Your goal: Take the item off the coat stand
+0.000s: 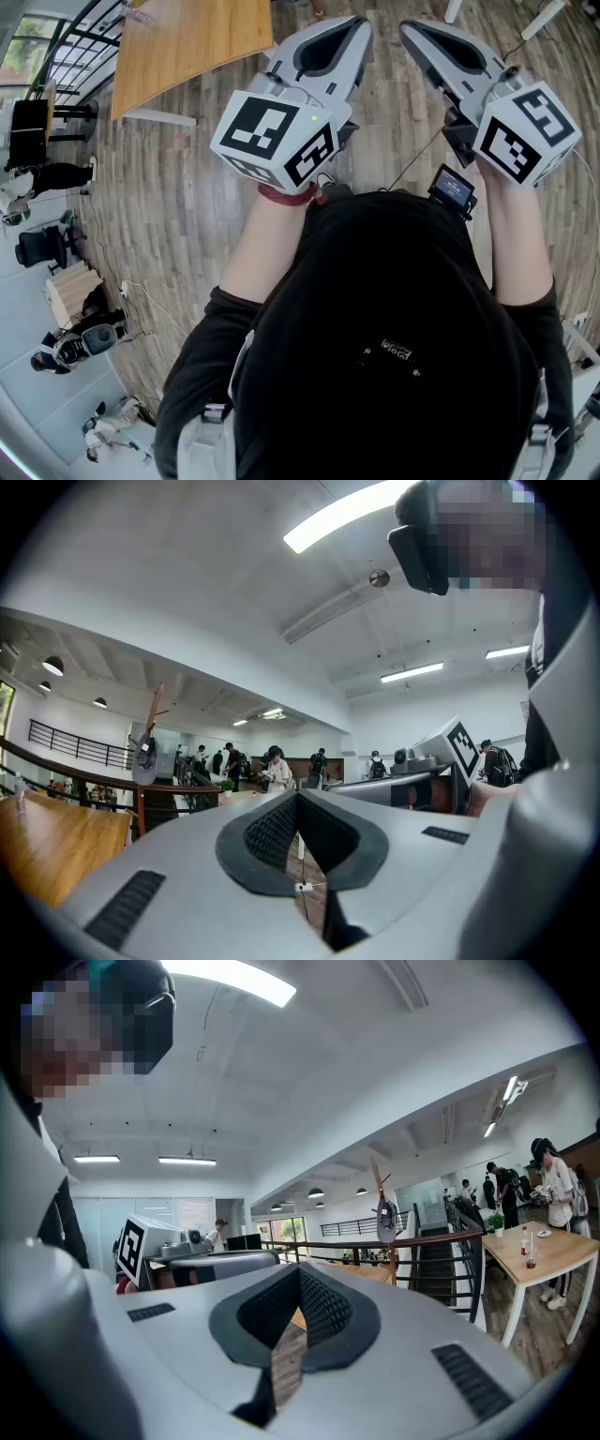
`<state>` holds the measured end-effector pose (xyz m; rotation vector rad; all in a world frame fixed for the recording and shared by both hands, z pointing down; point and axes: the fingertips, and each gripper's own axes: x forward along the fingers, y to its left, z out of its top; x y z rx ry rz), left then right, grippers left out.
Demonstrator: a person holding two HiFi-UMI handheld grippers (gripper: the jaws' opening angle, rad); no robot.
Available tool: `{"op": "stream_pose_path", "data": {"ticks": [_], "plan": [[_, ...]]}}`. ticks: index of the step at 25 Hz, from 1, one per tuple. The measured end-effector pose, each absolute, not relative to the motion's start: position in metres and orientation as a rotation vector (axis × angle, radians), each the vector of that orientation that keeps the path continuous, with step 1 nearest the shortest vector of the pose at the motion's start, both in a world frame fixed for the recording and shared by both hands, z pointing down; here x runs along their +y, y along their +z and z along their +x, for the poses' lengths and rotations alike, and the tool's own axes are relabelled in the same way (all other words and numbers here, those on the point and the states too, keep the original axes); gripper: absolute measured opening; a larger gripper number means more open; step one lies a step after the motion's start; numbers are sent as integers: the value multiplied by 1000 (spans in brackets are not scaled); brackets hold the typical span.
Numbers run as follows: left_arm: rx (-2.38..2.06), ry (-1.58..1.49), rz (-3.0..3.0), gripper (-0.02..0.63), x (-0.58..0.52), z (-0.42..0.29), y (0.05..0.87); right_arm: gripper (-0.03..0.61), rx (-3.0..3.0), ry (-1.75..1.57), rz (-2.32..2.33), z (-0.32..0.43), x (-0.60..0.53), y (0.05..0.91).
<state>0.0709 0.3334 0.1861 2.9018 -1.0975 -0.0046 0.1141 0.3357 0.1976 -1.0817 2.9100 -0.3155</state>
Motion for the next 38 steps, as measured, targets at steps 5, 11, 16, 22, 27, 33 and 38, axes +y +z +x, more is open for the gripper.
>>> {"op": "stream_pose_path", "data": {"ticks": [5,11,16,22,27,33,38], "plan": [[-1125,23,2916,5,332,76,190,15,2968,-243,-1054,108,339,198],[-1132,34,2904,5,329,72,192,17,2927,-339,-1040,117,332,196],[-1146,27,2889,5,328,70,196,17,2929,-312,-1056,116,329,192],[-1136,0,2871,5,330,74,190,17,2918,-348,-1020,117,333,195],[-1138,-9,2858,3,328,80,190,17,2919,-396,-1081,118,330,199],[-1079,-31,2869,5,322,89,194,17,2935,-427,-1046,123,325,203],[-1069,-22,2884,5,325,91,192,17,2939,-424,-1024,120,326,197]]}}
